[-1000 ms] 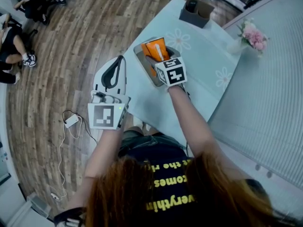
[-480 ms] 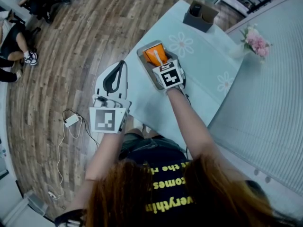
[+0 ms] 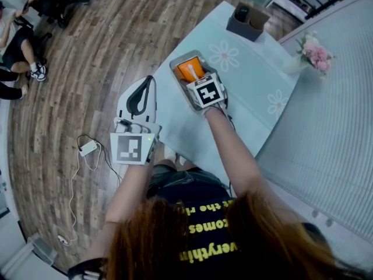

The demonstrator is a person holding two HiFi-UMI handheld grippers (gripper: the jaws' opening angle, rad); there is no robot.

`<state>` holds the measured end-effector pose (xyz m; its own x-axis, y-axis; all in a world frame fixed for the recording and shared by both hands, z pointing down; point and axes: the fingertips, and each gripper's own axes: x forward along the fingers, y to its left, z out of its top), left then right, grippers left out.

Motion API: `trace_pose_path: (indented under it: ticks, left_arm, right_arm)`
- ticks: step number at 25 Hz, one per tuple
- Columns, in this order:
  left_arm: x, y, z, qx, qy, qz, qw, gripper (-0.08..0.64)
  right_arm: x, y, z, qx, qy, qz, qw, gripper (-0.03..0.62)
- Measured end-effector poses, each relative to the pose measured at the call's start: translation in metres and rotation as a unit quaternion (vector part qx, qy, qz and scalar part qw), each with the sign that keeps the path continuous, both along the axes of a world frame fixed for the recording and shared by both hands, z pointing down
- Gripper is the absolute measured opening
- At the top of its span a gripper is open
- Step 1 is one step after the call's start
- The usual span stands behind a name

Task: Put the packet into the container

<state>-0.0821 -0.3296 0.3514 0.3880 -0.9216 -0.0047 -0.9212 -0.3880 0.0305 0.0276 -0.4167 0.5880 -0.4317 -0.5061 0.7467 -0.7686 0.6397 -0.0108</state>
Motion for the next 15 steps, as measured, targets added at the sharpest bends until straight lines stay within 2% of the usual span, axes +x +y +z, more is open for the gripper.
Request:
trace_pose_path:
  ticks: [4, 10, 11, 13, 15]
  left_arm:
    - [-0.001, 0.0, 0.0, 0.001, -0.001, -0.002, 1.0, 0.002]
    - [-0.001, 0.001, 0.0, 0.001, 0.0, -0.001, 1.0, 0.002]
    - [-0.001, 0.001, 0.0, 0.002, 0.0, -0.001, 1.0, 0.002]
    - [0.0, 0.002, -0.001, 0.001, 0.001, 0.0, 1.0, 0.002]
    - [0.0, 0.002, -0.001, 0.001, 0.002, 0.0, 1.0, 0.002]
  right_arm:
    - [0.004, -0.002, 0.0, 0.001, 0.01, 0.0, 1.0, 0.393]
    - [0.004, -0.002, -0.011, 0.016, 0.002, -0.006, 1.0, 0.388]
    - [0.004, -0.002, -0.013, 0.024, 0.002, -0.009, 1.0, 0.371]
    - [0.005, -0.002, -0.018, 0.037, 0.001, -0.01, 0.999, 0.263]
    - [0.005, 0.0, -0.021, 0.04, -0.003, -0.011, 0.999, 0.191]
